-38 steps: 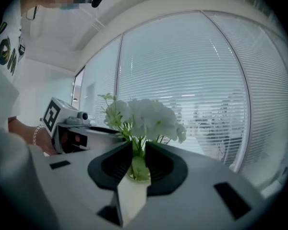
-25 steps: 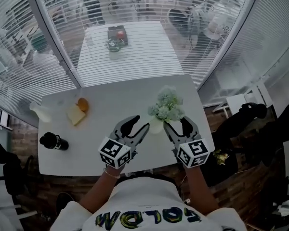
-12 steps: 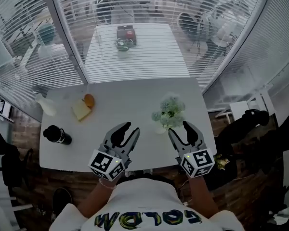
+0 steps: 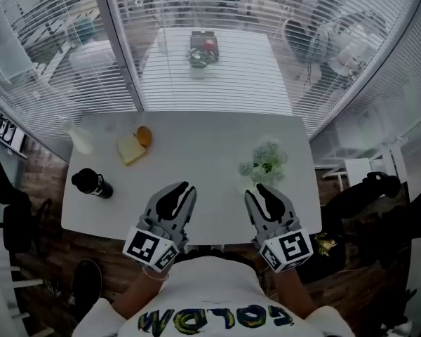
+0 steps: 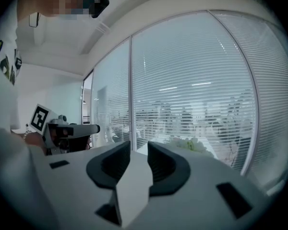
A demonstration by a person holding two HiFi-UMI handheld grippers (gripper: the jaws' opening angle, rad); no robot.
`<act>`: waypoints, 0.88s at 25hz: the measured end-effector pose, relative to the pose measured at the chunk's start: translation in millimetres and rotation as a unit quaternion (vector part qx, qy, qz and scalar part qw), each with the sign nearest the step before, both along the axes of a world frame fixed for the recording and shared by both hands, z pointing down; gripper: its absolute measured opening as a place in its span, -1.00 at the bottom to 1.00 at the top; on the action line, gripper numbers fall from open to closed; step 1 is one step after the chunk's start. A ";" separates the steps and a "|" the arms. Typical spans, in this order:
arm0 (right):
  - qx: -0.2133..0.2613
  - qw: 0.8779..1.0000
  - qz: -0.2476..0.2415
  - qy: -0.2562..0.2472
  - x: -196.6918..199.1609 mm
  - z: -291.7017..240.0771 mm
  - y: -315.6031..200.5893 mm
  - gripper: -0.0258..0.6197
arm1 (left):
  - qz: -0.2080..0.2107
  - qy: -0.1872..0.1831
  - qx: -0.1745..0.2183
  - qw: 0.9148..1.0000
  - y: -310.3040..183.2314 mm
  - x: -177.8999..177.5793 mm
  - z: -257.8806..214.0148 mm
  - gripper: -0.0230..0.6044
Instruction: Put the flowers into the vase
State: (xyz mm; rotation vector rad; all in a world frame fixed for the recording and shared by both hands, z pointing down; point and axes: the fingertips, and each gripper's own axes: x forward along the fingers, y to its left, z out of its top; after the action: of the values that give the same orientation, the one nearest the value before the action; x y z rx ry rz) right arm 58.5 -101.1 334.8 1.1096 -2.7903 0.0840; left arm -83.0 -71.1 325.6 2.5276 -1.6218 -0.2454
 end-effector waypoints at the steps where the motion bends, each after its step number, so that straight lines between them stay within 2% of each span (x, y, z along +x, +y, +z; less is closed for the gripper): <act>1: 0.001 1.000 -0.007 -0.001 -5.4 -1.3 1.4 -0.57 | -0.006 -0.003 0.001 1.000 2.5 -3.5 -0.4 -0.69; 10: 0.003 0.999 -0.052 -0.011 -44.6 -4.5 11.3 -0.75 | -0.046 -0.011 0.000 0.999 12.0 -28.1 1.1 -0.77; 22: 0.001 0.998 -0.059 -0.001 -47.6 -2.7 10.3 -0.78 | -0.062 -0.019 -0.002 0.998 14.6 -34.6 3.9 -0.77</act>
State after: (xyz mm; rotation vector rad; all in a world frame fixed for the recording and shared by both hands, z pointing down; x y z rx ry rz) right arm 10.9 -90.8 332.1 0.9425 -2.8516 0.0708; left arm -117.7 -56.5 329.5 2.4456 -1.7936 -0.2076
